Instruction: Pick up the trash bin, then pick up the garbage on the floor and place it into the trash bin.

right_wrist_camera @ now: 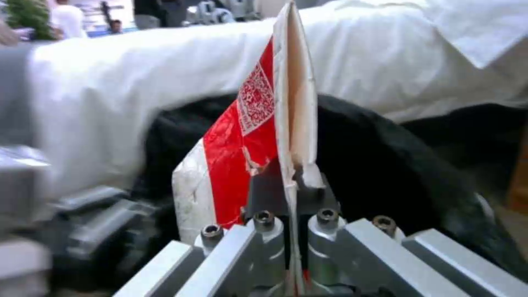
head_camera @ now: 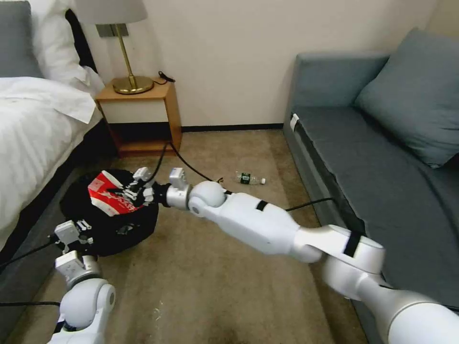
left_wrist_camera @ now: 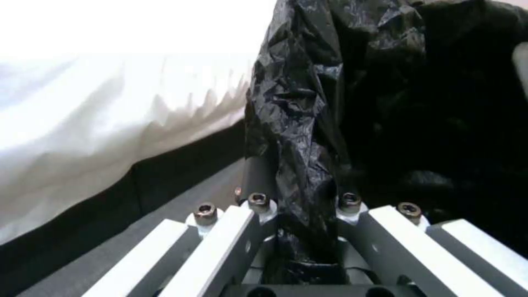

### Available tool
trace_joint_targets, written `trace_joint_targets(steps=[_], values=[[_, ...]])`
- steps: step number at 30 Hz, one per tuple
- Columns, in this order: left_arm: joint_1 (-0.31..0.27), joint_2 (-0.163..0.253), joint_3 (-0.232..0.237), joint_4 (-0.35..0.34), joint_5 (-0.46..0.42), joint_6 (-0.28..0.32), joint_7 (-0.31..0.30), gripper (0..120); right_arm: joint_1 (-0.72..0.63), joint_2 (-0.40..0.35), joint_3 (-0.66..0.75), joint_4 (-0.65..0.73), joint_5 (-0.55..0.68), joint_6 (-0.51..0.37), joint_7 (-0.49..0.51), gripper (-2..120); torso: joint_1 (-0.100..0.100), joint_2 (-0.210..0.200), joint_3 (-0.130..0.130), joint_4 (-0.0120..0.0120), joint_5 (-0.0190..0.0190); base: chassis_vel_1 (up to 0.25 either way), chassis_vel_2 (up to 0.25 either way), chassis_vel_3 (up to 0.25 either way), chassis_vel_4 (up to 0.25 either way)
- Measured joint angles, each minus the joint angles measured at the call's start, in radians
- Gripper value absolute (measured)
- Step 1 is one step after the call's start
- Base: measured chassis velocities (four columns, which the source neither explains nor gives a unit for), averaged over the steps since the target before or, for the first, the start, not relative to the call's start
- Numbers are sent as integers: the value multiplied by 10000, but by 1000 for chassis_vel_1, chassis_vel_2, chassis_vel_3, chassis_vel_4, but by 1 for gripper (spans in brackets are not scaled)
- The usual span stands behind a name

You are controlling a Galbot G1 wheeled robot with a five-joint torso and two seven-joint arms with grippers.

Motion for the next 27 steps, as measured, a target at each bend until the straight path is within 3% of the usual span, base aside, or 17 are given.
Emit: trace_joint_targets(steps=[3, 9, 13, 19, 20, 27], values=[[14, -81, 7, -23, -5, 0, 5, 7, -143, 44, 213, -670, -568, 192, 6, 0, 1, 0, 1, -3, 0, 0, 0, 0, 0], [3, -164, 71, -34, -2, 1, 22, 7, -392, 20, 226, -613, -930, 255, 143, 5, 1, 0, 1, -5, 0, 0, 0, 0, 0], [-30, -200, 100, -34, 5, 1, 26, 7, -578, 4, 33, -65, -944, 185, 356, 25, 0, 0, 0, 0, 1, 0, 0, 0, 0], [-33, -204, 103, -27, 15, 1, 31, 7, -609, -13, -92, 336, -861, 126, 515, 41, 0, 0, 0, -2, 2, 0, 0, 0, 0], [-25, -203, 100, -24, 18, 2, 31, 7, -614, -19, -133, 488, -820, 107, 557, 50, 1, 0, 0, -2, 1, 0, 0, 0, 0], [22, -174, 64, -24, 22, -9, 31, 7, -681, -30, -279, 869, -749, 87, 704, 73, 0, 0, 0, -1, 1, 0, 0, 0, 0]])
